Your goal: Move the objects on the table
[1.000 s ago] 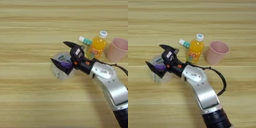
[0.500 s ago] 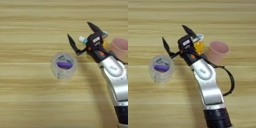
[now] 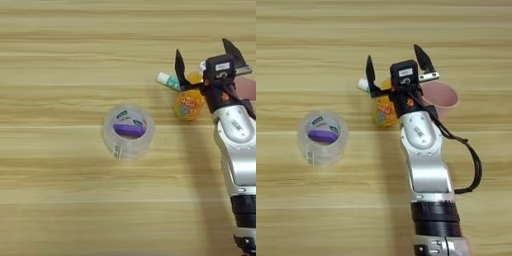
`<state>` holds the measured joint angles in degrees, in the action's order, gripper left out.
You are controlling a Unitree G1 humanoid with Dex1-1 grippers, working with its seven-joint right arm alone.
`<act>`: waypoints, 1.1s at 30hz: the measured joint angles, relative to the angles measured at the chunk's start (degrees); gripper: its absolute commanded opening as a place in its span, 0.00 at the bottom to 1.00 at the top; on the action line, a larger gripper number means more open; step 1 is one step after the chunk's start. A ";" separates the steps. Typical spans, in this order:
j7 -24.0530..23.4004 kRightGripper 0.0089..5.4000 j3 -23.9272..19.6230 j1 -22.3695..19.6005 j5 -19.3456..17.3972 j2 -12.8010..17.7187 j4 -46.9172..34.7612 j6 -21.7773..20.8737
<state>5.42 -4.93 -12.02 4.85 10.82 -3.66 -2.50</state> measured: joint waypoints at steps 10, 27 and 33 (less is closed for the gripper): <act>0.20 0.99 -0.24 -1.07 -3.43 -0.81 4.89 2.10; -1.44 0.99 -0.09 -2.83 -2.87 -1.14 11.37 3.16; -1.24 0.99 0.10 -2.92 -3.27 -1.69 12.41 3.94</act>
<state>4.18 -4.83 -14.94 1.58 9.12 8.74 1.45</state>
